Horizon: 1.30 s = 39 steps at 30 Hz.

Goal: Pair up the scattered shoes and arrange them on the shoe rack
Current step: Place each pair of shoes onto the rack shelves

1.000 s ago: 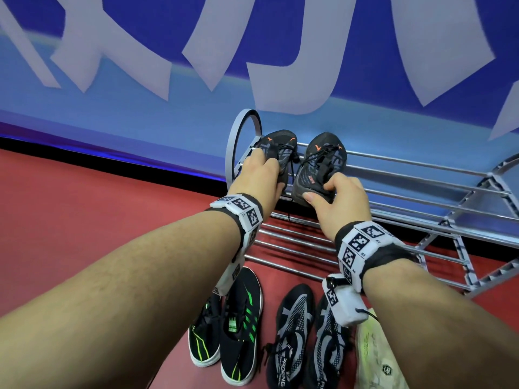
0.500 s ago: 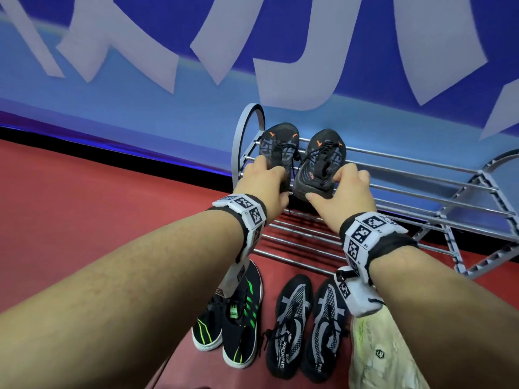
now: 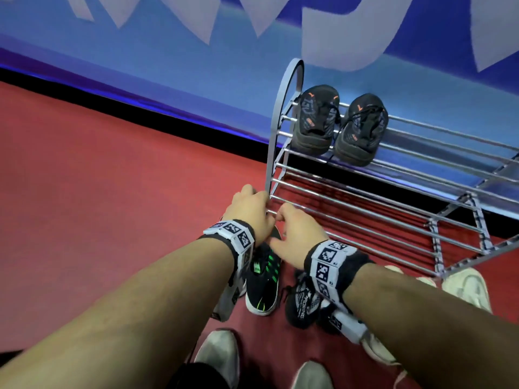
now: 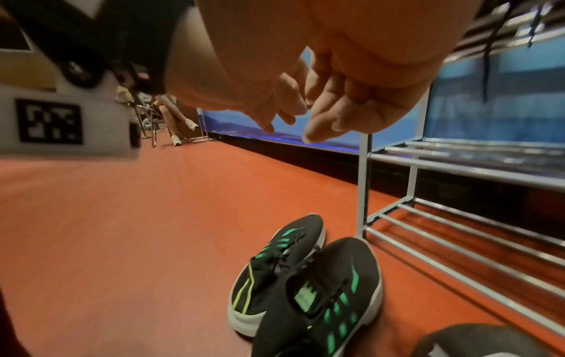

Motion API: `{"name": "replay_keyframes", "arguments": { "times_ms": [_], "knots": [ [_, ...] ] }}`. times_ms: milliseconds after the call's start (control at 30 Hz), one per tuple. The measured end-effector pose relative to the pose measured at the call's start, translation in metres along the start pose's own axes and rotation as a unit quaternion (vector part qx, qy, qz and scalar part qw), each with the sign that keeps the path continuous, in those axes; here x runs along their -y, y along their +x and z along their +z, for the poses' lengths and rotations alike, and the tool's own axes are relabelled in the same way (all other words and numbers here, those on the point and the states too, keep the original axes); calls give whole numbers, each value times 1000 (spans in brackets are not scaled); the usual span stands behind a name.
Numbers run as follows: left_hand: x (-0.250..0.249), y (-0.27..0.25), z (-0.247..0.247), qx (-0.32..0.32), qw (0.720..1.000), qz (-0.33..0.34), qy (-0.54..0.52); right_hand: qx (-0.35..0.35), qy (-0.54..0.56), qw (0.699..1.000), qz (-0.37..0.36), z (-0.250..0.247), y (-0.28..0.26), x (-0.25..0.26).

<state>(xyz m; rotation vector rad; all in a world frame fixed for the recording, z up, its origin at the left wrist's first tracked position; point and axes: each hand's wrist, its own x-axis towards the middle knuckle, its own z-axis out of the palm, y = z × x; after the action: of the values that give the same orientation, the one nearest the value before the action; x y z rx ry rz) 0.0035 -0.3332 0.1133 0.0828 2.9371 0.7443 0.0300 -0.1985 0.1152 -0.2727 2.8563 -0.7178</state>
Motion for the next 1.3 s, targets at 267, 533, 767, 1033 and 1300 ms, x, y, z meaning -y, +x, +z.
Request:
{"name": "replay_keyframes", "arguments": {
  "times_ms": [267, 533, 767, 1033, 1300],
  "knots": [
    [76, -9, 62, 93, 991, -93, 0, 84, 7, 995, 53, 85, 11, -22],
    [107, -14, 134, 222, 964, -138, 42, 142, -11, 987, 68, 133, 19, -46],
    [123, -11, 152, 245, 942, -211, 90, 186, -15, 979, 81, 153, 13, -64],
    [113, -10, 154, 232, 956, -176, 34, 268, 26, 960, 75, 162, 4, -70],
    [111, -14, 138, 213, 967, -139, 28, 239, -5, 968, 82, 161, -10, -63]
  ]
}}
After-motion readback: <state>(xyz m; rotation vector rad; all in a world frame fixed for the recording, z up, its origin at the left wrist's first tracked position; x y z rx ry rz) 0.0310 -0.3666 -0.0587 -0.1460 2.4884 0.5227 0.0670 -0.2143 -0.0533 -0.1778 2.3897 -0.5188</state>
